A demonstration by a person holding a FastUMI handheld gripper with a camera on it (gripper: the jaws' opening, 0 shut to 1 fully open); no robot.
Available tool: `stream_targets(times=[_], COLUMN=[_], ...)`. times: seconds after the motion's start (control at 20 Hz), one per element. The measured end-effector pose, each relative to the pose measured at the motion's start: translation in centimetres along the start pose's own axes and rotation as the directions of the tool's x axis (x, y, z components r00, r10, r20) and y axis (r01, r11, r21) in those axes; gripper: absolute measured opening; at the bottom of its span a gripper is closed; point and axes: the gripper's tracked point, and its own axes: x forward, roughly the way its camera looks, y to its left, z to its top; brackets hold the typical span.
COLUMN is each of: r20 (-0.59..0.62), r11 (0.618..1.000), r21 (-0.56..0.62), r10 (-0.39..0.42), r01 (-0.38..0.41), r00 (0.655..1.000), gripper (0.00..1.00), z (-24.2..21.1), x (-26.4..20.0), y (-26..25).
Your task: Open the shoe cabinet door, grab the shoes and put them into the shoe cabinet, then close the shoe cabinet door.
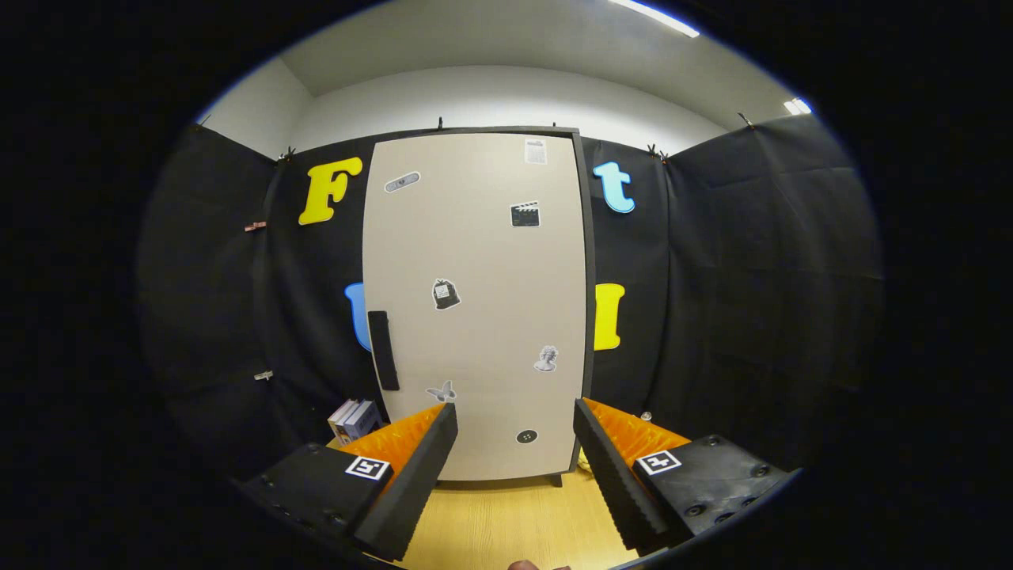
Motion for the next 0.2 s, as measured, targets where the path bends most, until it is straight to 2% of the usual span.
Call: stream_targets(times=[0.2], r20=[-0.001], r11=[1.0], r21=[-0.003], r10=[-0.001], r01=[0.001], r00=[1.0], gripper=[0.97], z=[-0.07], x=[-0.03], y=[-0.09])
